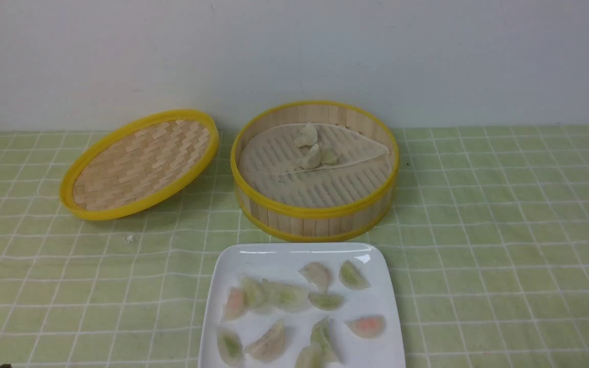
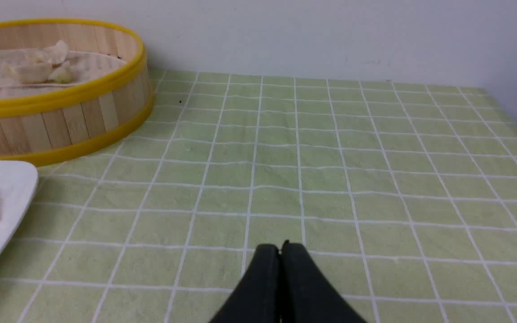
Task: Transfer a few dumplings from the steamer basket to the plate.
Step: Use the left arm to grab a dumpling from the steamer
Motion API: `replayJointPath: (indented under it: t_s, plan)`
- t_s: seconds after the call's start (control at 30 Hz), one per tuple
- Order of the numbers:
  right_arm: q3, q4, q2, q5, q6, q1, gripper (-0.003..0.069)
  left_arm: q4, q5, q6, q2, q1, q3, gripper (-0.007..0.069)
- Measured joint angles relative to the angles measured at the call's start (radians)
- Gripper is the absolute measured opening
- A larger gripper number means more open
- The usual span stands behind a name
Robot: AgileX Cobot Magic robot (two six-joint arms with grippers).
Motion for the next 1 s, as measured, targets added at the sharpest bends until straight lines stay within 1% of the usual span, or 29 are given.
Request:
replayJointPath:
  t_s: [1.0]
  plan:
    - [0.000, 0.000, 0.000, 0.000, 0.010, 0.000, -0.0015, 0.011, -0.011, -0.001, 0.000, 0.000, 0.000, -0.0006]
